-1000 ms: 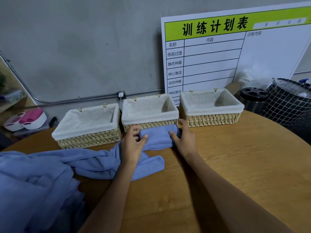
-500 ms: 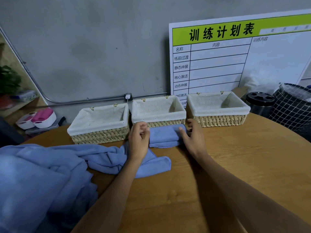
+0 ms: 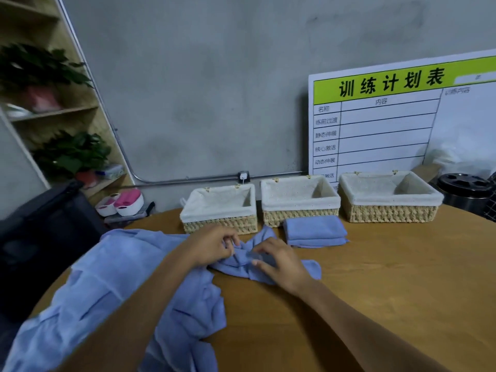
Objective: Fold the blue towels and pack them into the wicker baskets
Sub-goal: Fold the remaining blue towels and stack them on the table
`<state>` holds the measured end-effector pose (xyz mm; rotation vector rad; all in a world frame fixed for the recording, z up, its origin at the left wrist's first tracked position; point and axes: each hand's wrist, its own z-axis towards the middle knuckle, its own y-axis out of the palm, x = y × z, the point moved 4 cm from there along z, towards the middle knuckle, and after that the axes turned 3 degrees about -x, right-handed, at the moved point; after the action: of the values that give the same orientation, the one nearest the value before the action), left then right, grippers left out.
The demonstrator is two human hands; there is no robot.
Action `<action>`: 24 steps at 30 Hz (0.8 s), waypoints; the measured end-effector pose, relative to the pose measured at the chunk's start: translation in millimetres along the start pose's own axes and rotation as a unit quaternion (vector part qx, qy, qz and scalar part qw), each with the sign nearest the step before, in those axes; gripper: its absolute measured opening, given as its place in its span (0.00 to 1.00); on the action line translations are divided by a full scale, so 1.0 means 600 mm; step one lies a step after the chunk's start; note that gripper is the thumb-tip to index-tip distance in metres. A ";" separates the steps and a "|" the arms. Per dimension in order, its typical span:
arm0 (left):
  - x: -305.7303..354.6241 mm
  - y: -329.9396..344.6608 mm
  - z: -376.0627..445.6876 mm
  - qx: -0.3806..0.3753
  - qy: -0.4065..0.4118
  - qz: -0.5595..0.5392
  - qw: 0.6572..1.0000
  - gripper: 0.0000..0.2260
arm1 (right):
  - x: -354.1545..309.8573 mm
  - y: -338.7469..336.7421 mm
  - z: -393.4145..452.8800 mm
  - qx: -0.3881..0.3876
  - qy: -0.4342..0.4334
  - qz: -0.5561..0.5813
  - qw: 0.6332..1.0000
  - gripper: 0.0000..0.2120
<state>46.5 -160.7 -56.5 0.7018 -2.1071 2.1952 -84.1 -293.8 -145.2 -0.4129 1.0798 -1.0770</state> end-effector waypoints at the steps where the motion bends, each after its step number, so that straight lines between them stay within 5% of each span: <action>1: -0.007 -0.014 -0.012 0.008 -0.001 -0.007 1.000 0.10 | -0.012 0.007 0.007 0.002 -0.008 0.014 1.000 0.16; 8: -0.064 -0.060 -0.066 0.044 -0.039 -0.035 0.998 0.09 | -0.034 0.055 0.045 -0.026 0.036 -0.053 0.998 0.15; 12: -0.072 -0.034 -0.054 0.003 -0.056 -0.013 0.998 0.11 | -0.025 0.071 0.046 -0.085 0.060 -0.149 0.983 0.13; 16: -0.062 -0.013 -0.025 -0.037 -0.067 0.026 0.997 0.10 | -0.016 0.068 0.066 -0.073 0.072 -0.077 0.992 0.06; 21: -0.052 -0.028 0.010 0.067 -0.040 0.012 0.997 0.08 | -0.027 -0.009 0.110 0.054 0.123 0.081 0.988 0.08; 24: -0.042 -0.054 0.028 0.155 -0.007 -0.037 0.987 0.08 | -0.057 -0.072 0.149 0.106 0.100 0.083 0.986 0.07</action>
<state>84.7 -166.7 -34.4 0.7979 -1.7287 2.5087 -30.5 -302.9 -55.4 -0.0442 1.1409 -1.0860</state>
